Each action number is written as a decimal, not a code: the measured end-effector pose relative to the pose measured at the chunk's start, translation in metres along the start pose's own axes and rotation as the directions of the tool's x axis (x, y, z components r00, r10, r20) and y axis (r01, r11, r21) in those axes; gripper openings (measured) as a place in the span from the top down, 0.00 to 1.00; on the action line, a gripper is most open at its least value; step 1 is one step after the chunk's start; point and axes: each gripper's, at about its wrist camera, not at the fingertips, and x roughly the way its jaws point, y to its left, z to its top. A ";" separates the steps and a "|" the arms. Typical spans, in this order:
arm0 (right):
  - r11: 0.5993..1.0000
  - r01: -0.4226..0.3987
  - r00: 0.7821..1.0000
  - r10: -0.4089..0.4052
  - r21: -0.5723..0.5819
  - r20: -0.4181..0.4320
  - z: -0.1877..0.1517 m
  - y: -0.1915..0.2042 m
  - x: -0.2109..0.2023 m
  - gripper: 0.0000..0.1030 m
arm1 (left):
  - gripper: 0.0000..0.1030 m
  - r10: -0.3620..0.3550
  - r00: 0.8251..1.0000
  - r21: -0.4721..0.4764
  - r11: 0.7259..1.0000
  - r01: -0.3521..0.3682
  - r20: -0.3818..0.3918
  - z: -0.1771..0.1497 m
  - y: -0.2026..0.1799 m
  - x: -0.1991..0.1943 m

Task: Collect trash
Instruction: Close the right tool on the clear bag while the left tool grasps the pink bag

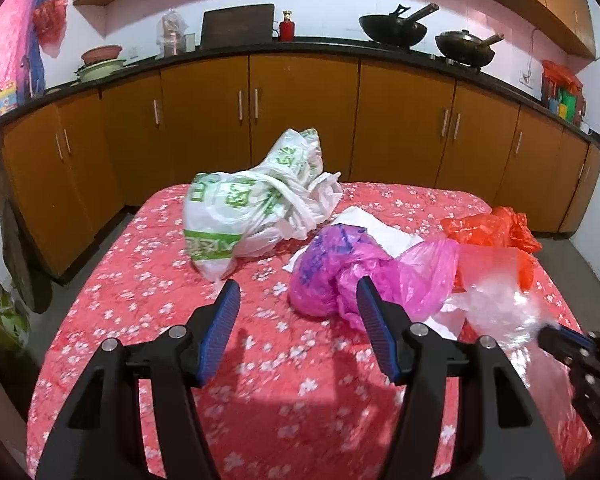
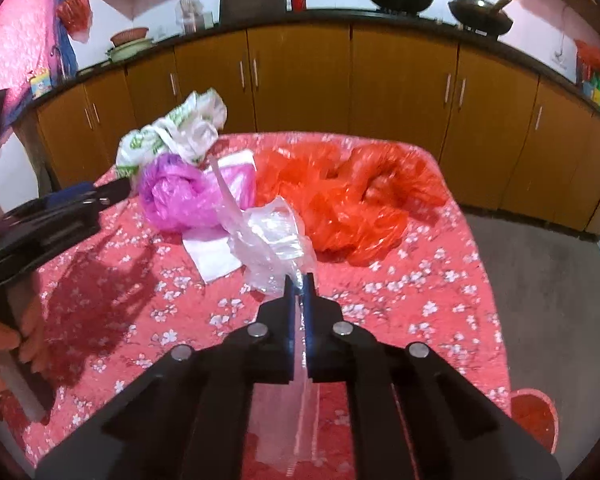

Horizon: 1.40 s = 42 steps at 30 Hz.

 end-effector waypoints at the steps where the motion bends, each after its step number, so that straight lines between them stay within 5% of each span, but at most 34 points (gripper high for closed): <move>1: 1.000 -0.002 1.000 0.002 0.003 0.008 0.000 -0.001 -0.002 0.96 | 0.41 -0.003 1.000 -0.003 1.000 0.003 -0.002 0.001 -0.001 0.002; 15: 0.999 -0.013 0.999 0.011 0.050 0.044 -0.001 -0.008 -0.009 0.96 | 0.43 -0.050 0.997 -0.005 0.999 0.050 -0.059 0.011 -0.005 0.026; 17: 0.999 -0.013 0.999 0.011 0.052 0.042 -0.001 -0.008 -0.009 0.96 | 0.64 -0.062 0.994 0.005 0.998 0.063 -0.087 0.011 -0.009 0.031; 19: 0.998 -0.015 0.999 0.013 0.054 0.042 -0.001 -0.008 -0.010 0.96 | 0.73 -0.064 0.993 0.018 0.998 0.066 -0.098 0.011 -0.012 0.034; 20: 0.998 -0.016 0.999 0.014 0.054 0.043 -0.002 -0.008 -0.010 0.96 | 0.88 -0.066 0.993 0.027 0.997 0.069 -0.094 0.011 -0.013 0.033; 23: 0.998 -0.020 0.999 0.017 0.052 0.046 -0.003 -0.007 -0.013 0.96 | 0.98 -0.062 0.994 0.037 0.997 0.066 -0.093 0.008 -0.012 0.028; 42: 0.995 -0.035 0.995 0.025 0.099 0.101 0.000 -0.014 -0.061 0.96 | 1.00 -0.028 0.999 0.023 0.999 0.028 -0.017 -0.004 0.019 -0.045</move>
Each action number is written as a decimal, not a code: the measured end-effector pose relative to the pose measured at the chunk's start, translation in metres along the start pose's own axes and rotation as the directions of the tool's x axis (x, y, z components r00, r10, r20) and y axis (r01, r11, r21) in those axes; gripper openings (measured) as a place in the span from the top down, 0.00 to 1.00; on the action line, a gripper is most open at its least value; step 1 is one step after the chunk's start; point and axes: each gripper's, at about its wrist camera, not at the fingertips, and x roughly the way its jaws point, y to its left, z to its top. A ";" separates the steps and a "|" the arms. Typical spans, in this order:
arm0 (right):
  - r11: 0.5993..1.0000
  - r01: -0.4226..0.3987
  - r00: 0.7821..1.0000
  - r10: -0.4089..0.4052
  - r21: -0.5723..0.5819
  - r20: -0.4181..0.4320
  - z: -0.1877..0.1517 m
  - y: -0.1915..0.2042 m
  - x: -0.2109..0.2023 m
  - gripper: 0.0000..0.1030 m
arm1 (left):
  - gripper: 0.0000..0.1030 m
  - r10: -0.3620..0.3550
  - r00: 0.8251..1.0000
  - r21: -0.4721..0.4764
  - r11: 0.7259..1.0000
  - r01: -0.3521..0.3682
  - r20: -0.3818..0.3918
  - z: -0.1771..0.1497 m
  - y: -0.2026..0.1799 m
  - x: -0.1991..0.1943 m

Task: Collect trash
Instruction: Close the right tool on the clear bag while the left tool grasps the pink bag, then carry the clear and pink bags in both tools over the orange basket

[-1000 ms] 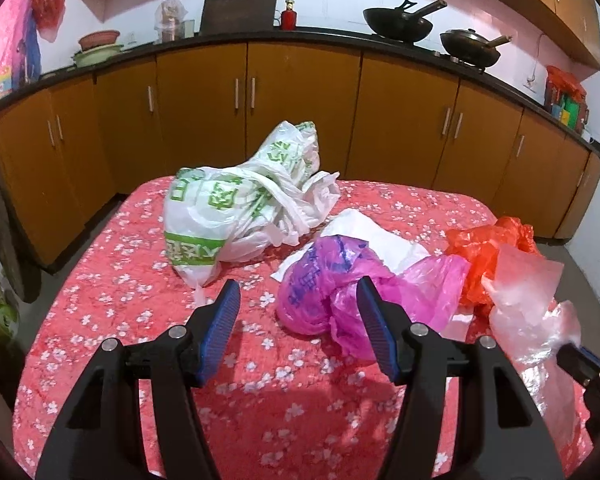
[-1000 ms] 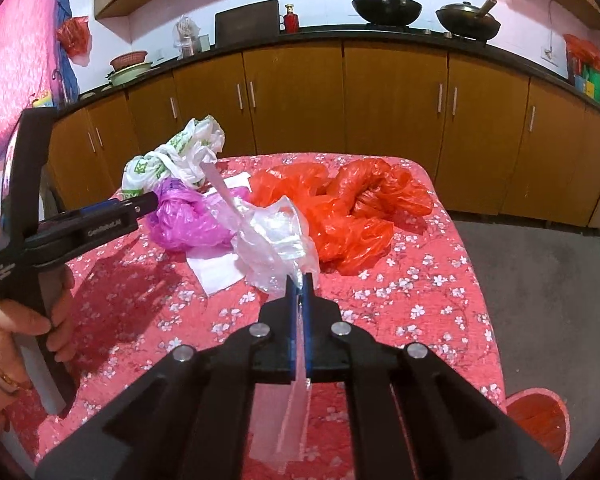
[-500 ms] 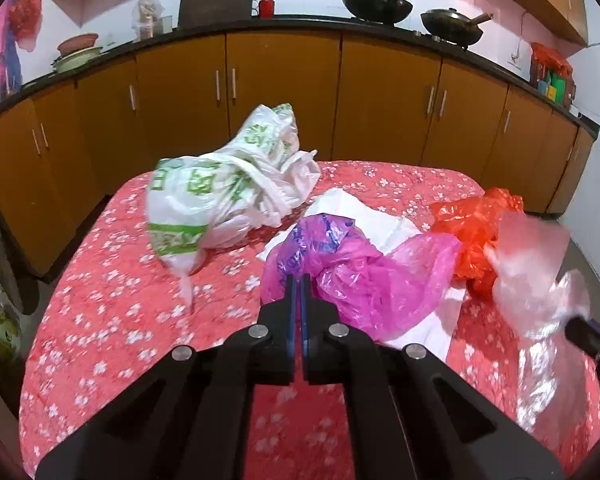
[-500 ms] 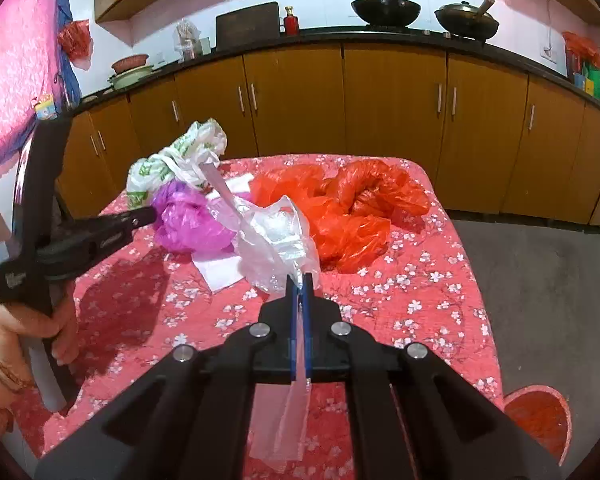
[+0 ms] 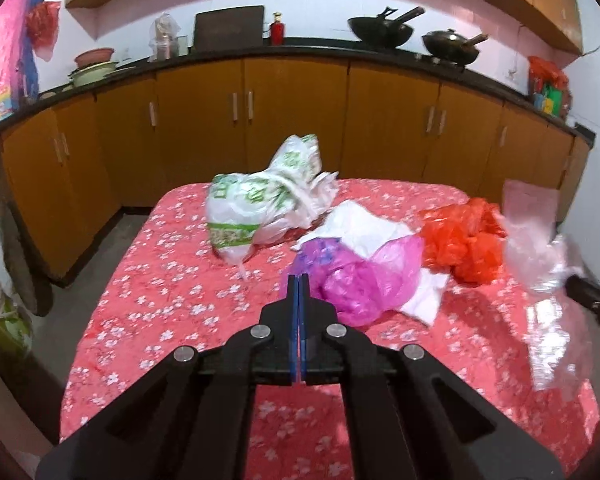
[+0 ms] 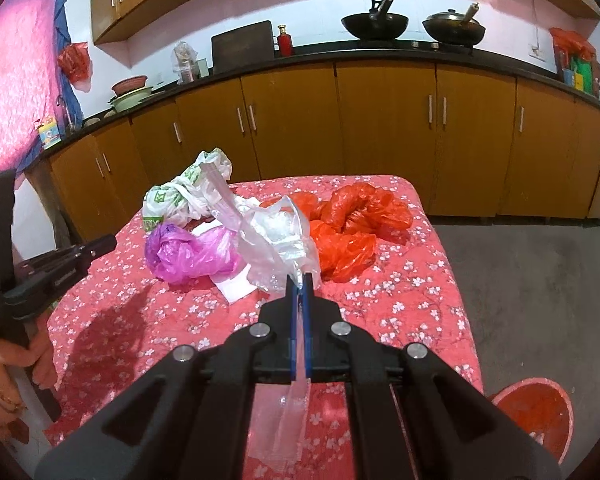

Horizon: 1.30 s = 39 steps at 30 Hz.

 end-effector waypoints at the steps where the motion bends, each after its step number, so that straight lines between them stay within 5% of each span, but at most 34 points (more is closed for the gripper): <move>1: 1.000 0.004 1.000 -0.004 -0.002 -0.003 -0.001 0.000 -0.001 0.96 | 0.99 0.005 1.000 -0.023 1.000 -0.005 -0.006 0.001 0.003 0.004; 3: 1.000 0.010 1.000 -0.010 -0.002 -0.009 -0.003 0.000 -0.002 0.96 | 0.87 -0.006 1.000 -0.061 0.998 0.005 -0.018 0.005 0.008 0.012; 4: 1.000 0.012 1.000 -0.012 0.000 -0.010 -0.004 -0.001 -0.002 0.96 | 0.63 -0.006 1.000 -0.069 0.998 0.005 -0.016 0.005 0.008 0.013; 6: 1.000 0.015 1.000 -0.015 0.006 -0.011 -0.003 -0.003 -0.001 0.96 | 0.44 0.004 1.000 -0.070 0.998 -0.003 0.008 0.007 0.006 0.016; 16: 1.000 0.013 0.999 -0.013 0.005 -0.040 -0.005 -0.001 0.012 0.96 | 0.45 -0.002 0.998 0.033 0.999 0.004 -0.066 0.008 -0.011 0.058; 19: 1.000 0.014 0.999 -0.014 0.007 -0.049 -0.007 -0.002 0.015 0.96 | 0.65 -0.042 0.995 0.036 0.998 0.046 -0.091 0.004 -0.011 0.065; 24: 1.000 0.014 0.999 -0.013 0.015 -0.052 -0.010 -0.003 0.016 0.96 | 0.85 -0.029 0.997 0.041 0.999 0.032 -0.071 0.002 -0.011 0.059; 39: 0.999 0.029 1.000 -0.029 0.029 0.001 -0.005 -0.006 -0.009 0.96 | 0.87 -0.037 0.999 0.006 0.999 0.037 0.005 -0.007 0.000 -0.009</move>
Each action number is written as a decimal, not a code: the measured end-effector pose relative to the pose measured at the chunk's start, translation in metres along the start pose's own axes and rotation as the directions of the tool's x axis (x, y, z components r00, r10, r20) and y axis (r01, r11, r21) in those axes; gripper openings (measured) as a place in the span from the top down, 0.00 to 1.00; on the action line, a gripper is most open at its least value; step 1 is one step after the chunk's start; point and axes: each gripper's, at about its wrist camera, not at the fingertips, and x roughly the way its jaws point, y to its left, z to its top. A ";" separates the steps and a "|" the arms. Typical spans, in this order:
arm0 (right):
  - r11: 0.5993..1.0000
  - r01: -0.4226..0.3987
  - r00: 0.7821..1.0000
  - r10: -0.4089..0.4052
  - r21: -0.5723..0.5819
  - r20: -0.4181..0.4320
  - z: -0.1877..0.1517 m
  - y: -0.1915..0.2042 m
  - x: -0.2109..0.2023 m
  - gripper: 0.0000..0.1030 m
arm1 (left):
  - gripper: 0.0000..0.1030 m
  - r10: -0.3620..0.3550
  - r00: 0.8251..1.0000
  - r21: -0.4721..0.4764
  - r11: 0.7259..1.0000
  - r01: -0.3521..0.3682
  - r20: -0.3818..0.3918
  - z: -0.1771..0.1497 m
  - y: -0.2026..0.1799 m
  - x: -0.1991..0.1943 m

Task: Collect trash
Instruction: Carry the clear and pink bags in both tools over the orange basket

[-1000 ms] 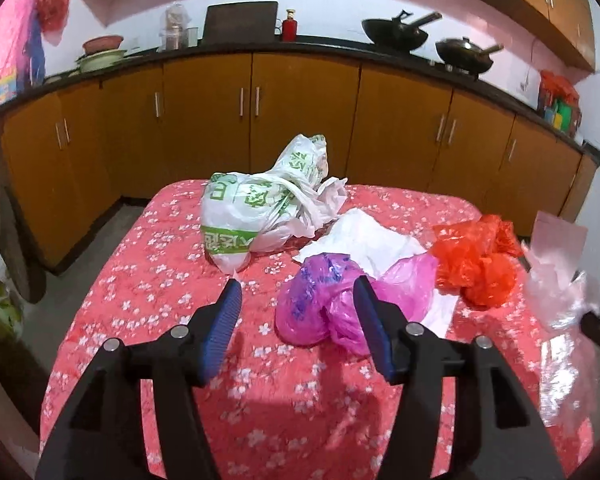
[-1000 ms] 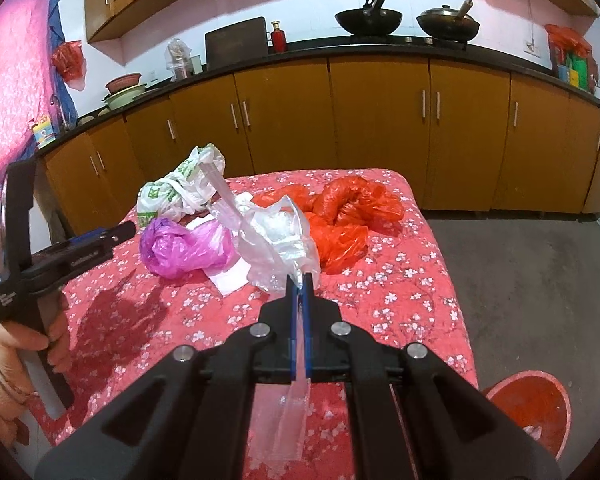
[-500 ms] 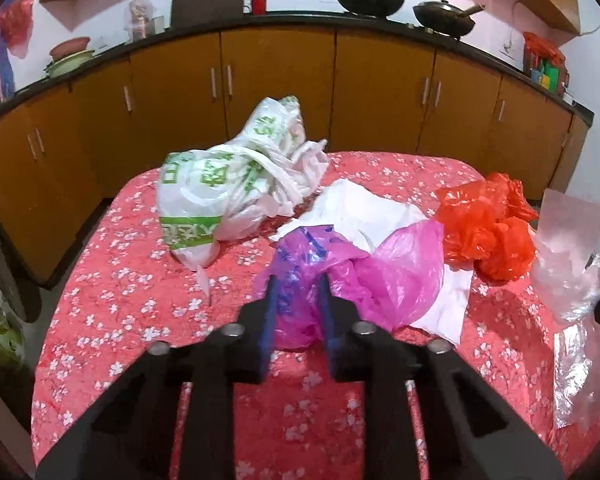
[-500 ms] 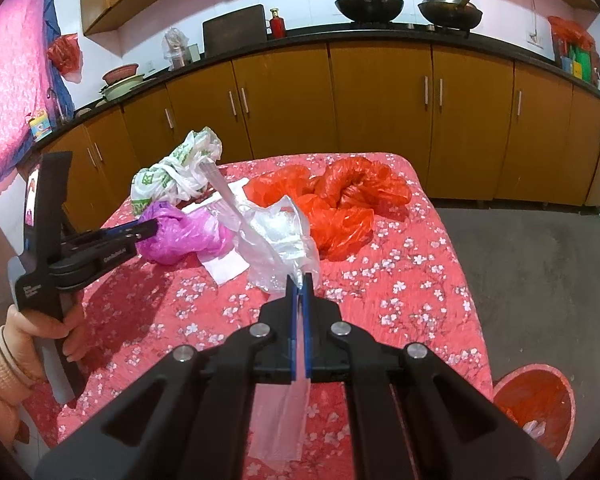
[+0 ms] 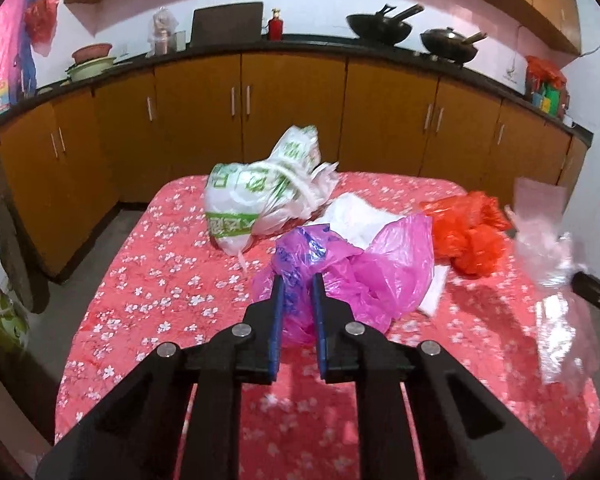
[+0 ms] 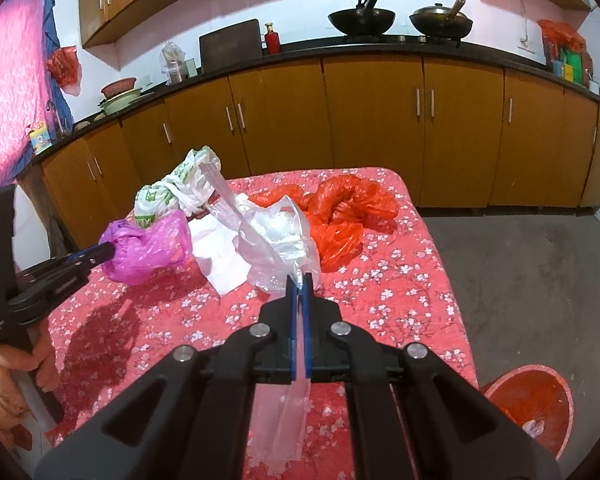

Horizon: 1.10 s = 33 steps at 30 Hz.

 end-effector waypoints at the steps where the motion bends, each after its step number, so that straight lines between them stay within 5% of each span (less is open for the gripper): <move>1: 1.000 0.003 1.000 -0.003 0.001 0.004 0.000 -0.001 -0.002 0.96 | 0.87 -0.005 1.000 0.003 1.000 0.005 0.005 0.001 -0.003 -0.003; 20: 0.985 0.126 0.987 -0.136 0.115 0.081 -0.006 -0.082 -0.063 0.96 | 0.87 -0.129 0.991 0.115 0.986 0.124 0.043 0.009 -0.100 -0.039; 33: 0.935 0.272 0.954 -0.293 0.230 0.065 -0.038 -0.178 -0.099 0.96 | 0.87 -0.245 0.970 0.191 0.952 0.239 0.007 -0.003 -0.195 -0.042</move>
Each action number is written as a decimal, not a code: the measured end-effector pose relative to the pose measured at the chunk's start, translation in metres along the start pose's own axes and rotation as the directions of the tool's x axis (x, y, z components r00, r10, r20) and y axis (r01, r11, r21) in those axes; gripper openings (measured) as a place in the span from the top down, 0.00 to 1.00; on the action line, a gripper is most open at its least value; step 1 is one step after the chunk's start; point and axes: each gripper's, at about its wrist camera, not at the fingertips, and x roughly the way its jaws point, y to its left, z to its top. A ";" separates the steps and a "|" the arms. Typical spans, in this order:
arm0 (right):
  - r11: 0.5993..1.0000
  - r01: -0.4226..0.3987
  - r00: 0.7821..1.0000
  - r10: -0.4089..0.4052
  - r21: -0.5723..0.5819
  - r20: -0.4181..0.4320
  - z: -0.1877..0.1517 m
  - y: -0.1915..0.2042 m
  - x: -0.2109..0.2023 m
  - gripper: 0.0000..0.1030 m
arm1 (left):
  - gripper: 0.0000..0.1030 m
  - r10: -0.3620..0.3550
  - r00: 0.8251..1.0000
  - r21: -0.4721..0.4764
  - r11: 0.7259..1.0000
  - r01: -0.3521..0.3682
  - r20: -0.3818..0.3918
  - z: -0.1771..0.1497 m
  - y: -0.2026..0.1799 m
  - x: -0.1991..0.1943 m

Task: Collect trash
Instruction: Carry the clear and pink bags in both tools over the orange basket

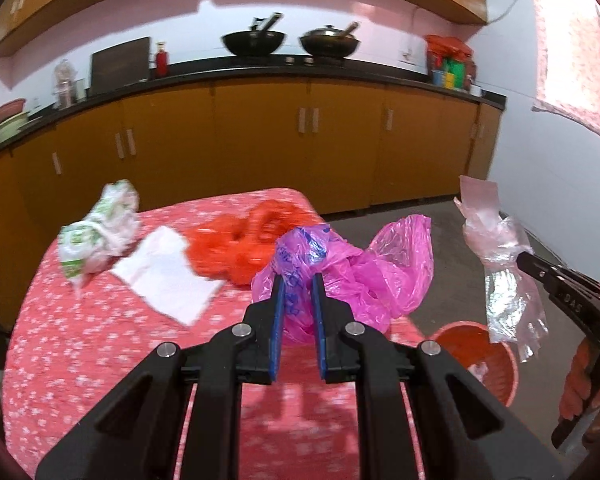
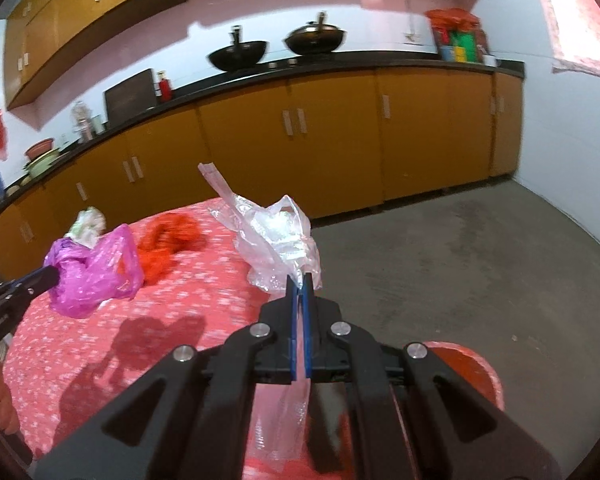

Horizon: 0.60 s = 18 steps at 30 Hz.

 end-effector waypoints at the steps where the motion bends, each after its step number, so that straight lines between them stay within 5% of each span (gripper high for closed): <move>1: 1.000 0.013 1.000 -0.013 0.008 -0.002 -0.002 -0.009 0.000 0.96 | 0.87 -0.009 1.000 0.006 1.000 0.009 -0.003 -0.001 -0.008 0.002; 18: 0.966 0.237 0.968 -0.226 0.106 -0.112 -0.053 -0.148 0.008 0.96 | 0.87 -0.141 0.973 0.064 0.986 0.155 -0.182 -0.040 -0.156 0.053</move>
